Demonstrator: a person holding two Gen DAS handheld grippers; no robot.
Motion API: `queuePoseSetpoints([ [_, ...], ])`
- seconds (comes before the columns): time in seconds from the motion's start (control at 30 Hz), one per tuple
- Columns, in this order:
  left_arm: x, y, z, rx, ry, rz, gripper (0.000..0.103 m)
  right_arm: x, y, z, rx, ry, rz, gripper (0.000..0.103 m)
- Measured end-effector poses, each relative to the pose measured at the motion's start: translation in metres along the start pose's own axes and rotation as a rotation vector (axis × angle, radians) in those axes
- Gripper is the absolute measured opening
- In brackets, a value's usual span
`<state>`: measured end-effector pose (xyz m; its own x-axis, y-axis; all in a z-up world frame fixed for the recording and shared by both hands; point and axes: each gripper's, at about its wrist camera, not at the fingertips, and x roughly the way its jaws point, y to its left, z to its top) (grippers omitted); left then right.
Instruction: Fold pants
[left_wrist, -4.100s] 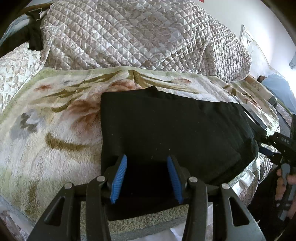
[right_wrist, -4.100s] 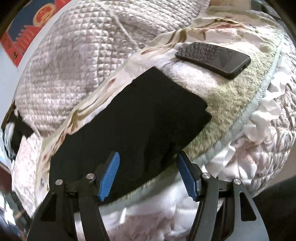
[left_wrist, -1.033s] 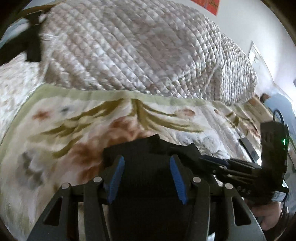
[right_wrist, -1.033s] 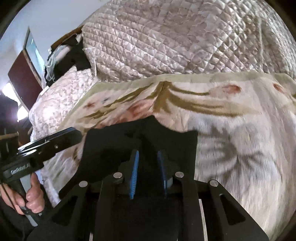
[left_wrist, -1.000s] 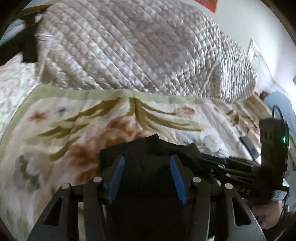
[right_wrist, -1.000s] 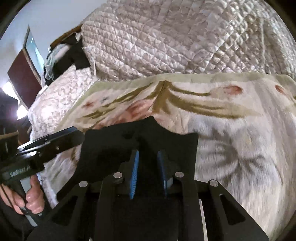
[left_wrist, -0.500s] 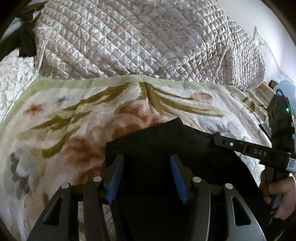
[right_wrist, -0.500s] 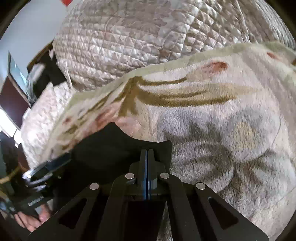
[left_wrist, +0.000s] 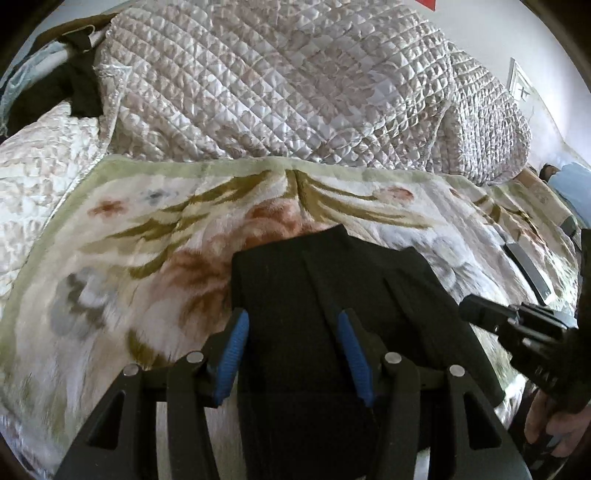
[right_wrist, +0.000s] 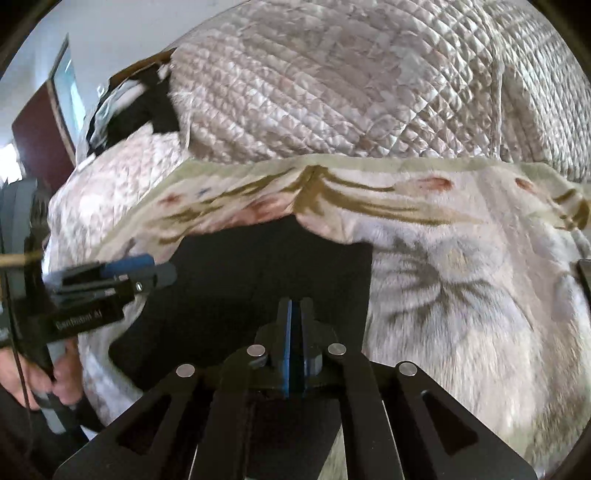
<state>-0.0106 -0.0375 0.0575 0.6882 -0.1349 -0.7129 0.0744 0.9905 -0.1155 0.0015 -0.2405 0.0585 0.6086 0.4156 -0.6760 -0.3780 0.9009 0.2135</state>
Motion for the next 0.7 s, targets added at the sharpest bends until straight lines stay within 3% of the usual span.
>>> queuePoseSetpoints([
  [0.37,-0.006,0.004,-0.047,0.014,0.039,0.039,0.054,-0.01,0.008,-0.044,-0.001,0.046,-0.026,0.004],
  [0.7,-0.003,0.009,-0.05,-0.031,0.022,0.009,0.055,-0.005,0.002,-0.052,0.025,0.021,-0.009,0.004],
])
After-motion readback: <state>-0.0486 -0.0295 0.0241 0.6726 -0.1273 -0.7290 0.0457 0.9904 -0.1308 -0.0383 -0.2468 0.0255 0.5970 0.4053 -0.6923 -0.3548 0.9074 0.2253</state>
